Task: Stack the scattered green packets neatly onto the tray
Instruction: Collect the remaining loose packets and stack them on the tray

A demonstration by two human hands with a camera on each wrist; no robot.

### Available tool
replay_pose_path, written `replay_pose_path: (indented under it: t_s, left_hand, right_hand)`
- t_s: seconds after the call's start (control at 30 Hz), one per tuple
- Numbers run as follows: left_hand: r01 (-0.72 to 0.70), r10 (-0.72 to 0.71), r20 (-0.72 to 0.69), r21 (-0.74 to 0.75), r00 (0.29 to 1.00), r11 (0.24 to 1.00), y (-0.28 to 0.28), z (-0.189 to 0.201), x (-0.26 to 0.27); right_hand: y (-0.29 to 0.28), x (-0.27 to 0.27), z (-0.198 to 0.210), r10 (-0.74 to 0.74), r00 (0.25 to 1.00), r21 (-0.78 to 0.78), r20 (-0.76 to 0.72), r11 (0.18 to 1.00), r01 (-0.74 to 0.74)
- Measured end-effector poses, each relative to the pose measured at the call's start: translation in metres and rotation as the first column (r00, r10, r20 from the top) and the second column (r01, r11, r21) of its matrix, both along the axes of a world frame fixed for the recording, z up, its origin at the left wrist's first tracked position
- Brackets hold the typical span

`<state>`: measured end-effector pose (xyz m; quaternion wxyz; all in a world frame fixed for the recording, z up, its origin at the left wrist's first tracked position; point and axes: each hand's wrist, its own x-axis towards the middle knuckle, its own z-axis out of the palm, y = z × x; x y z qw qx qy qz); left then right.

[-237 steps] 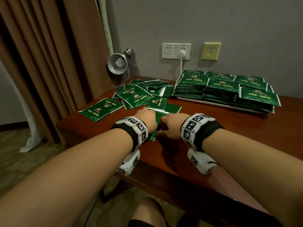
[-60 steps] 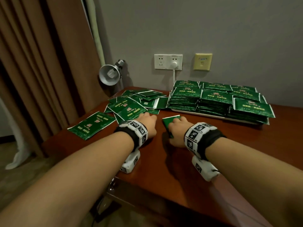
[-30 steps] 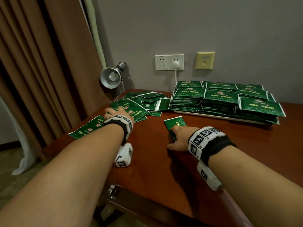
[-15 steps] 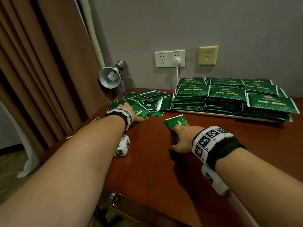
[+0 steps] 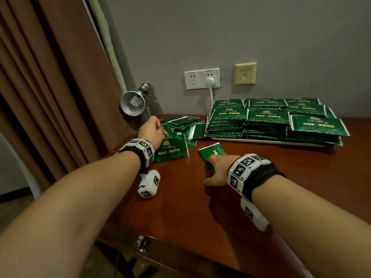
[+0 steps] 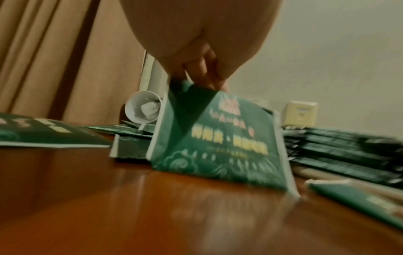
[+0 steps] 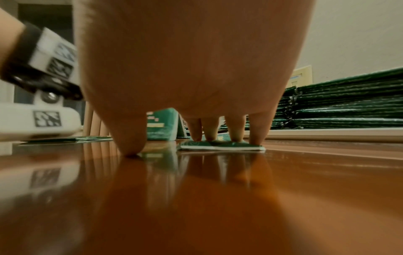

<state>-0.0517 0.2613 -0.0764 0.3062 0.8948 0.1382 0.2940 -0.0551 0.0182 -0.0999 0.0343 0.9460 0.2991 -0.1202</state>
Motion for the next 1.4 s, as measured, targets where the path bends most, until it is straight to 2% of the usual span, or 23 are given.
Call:
replay_pose_path:
  t_s: [0.07,0.1,0.13,0.2,0.27,0.3,0.4,0.47,0.5,0.53,0.63,0.73,0.83,0.97,1.07,1.13,1.27,1.4]
  left_hand:
    - [0.026,-0.023,0.051,-0.044,0.998,0.999,-0.011,0.007,-0.006]
    - [0.023,-0.023,0.032,-0.005,0.999,1.000,-0.014,0.010,-0.010]
    - [0.040,-0.038,-0.025,0.049,0.999,0.998,-0.017,0.012,-0.013]
    - [0.152,-0.107,-0.281,0.141,0.954,0.978,-0.018,0.009,-0.021]
    - [0.311,-0.173,-0.564,0.159,0.808,0.937,-0.018,0.000,-0.029]
    - [0.362,-0.197,-0.638,0.137,0.745,0.922,-0.020,-0.003,-0.034]
    - [0.468,-0.307,-0.742,0.009,0.595,0.884,-0.022,-0.006,-0.050]
    - [0.561,-0.347,-0.829,-0.048,0.439,0.827,-0.025,-0.006,-0.061]
    - [0.612,-0.298,-0.880,-0.010,0.370,0.791,-0.029,-0.007,-0.067]
    - [0.655,-0.227,-0.916,0.049,0.330,0.754,-0.033,-0.010,-0.073]
    - [0.705,-0.083,-0.956,0.148,0.282,0.693,-0.046,-0.020,-0.084]
    - [0.697,-0.101,-0.931,0.187,0.350,0.692,-0.050,-0.024,-0.092]
    - [0.660,-0.208,-0.842,0.213,0.498,0.720,-0.050,-0.020,-0.096]
    - [0.490,-0.256,-0.648,0.207,0.717,0.847,-0.050,-0.011,-0.096]
    - [0.369,-0.275,-0.411,0.170,0.869,0.914,-0.056,0.003,-0.090]
    - [0.384,-0.304,-0.327,0.215,0.895,0.898,-0.067,0.015,-0.083]
    - [0.495,-0.300,-0.491,0.334,0.818,0.802,-0.099,0.019,-0.060]
    - [0.446,-0.117,-0.608,0.424,0.786,0.788,-0.117,-0.006,-0.033]
  right_hand:
    - [-0.002,-0.005,0.003,0.006,1.000,0.003,0.013,1.000,-0.006]
    - [-0.004,-0.008,0.005,0.008,1.000,0.001,0.020,1.000,-0.008]
    - [-0.005,-0.010,0.006,0.012,0.999,-0.002,0.029,1.000,-0.012]
    - [-0.007,-0.015,0.007,0.018,0.999,-0.006,0.042,1.000,-0.018]
    - [-0.008,-0.017,0.007,0.018,0.999,-0.010,0.035,1.000,-0.018]
    - [-0.009,-0.017,0.007,0.016,0.999,-0.008,0.030,1.000,-0.016]
    - [-0.009,-0.016,0.007,0.009,1.000,0.007,0.021,1.000,-0.009]
    - [-0.009,-0.015,0.007,0.007,1.000,0.010,0.011,1.000,-0.007]
    - [-0.009,-0.014,0.007,0.005,1.000,0.008,0.002,1.000,-0.005]
    - [-0.009,-0.014,0.006,0.006,1.000,0.009,-0.001,1.000,-0.006]
    - [-0.009,-0.013,0.006,0.013,1.000,0.010,0.006,1.000,-0.013]
    - [-0.008,-0.013,0.004,0.008,1.000,0.014,-0.002,1.000,-0.008]
    - [-0.009,-0.016,0.005,0.011,1.000,0.019,0.001,1.000,-0.011]
    - [-0.012,-0.018,0.004,0.029,0.997,-0.028,0.066,0.999,-0.027]
    - [-0.023,-0.020,0.006,0.008,0.993,-0.106,0.117,0.994,0.004]
    - [-0.033,-0.021,0.012,-0.030,0.997,-0.129,0.073,0.991,0.039]
    - [-0.052,-0.013,0.015,-0.076,0.994,-0.060,-0.084,0.996,0.071]
    - [-0.069,-0.010,0.018,-0.093,0.992,-0.135,0.080,0.985,0.103]
